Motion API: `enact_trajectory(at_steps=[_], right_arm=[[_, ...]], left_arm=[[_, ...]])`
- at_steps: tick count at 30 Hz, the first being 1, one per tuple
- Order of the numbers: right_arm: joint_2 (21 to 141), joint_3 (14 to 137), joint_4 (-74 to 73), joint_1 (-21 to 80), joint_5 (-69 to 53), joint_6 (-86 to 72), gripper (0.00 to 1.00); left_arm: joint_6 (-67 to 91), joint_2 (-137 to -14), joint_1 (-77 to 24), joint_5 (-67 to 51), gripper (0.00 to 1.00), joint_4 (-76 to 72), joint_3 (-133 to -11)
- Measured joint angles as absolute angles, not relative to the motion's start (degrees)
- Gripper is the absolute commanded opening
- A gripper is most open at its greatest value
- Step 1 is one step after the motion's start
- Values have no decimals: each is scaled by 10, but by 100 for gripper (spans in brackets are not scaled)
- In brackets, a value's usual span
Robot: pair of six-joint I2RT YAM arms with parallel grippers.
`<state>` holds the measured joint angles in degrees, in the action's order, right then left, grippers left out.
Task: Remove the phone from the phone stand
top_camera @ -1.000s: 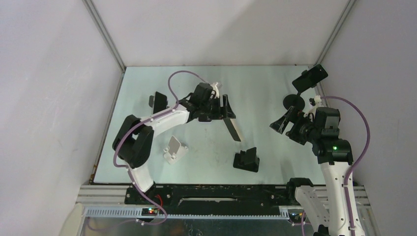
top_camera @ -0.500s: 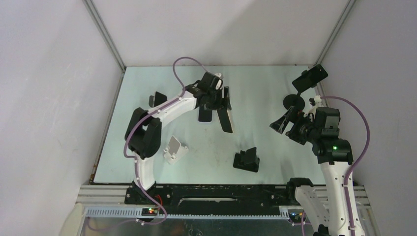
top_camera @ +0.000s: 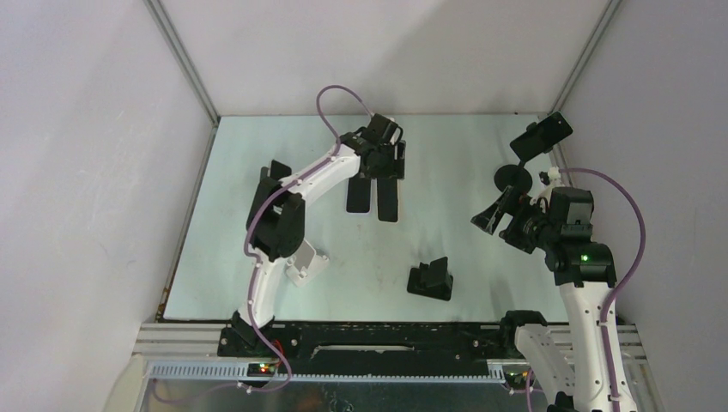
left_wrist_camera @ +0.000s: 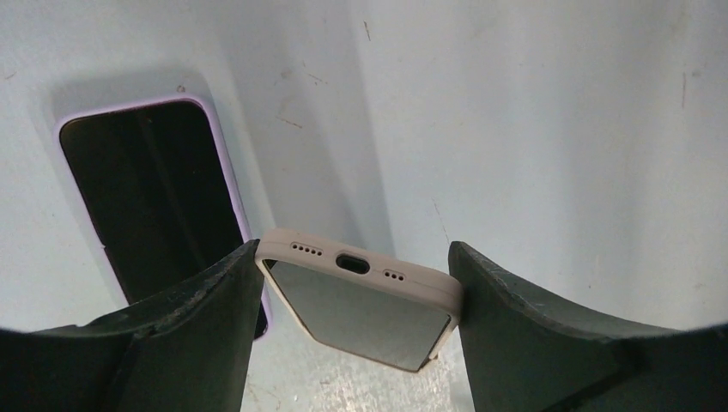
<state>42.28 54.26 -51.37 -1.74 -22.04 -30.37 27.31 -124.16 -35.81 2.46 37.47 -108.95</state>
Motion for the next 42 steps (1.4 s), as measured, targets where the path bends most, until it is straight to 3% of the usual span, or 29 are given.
enact_trajectory(at_steps=[15, 26, 30, 37, 42], right_arm=[[430, 543, -514, -17, -218, -302, 91], [430, 543, -519, -18, -210, -298, 91], [432, 543, -522, -18, -207, -295, 91], [436, 543, -522, -19, -206, -293, 91], [436, 543, -523, -19, -205, -293, 91]], left_arm=[[297, -1314, -358, 48, 1, 362, -1139], [314, -1359, -358, 66, 11, 355, -1144], [319, -1364, -358, 88, 20, 363, -1144], [321, -1364, -359, 109, 47, 372, -1144], [321, -1372, -359, 113, 59, 389, -1160]])
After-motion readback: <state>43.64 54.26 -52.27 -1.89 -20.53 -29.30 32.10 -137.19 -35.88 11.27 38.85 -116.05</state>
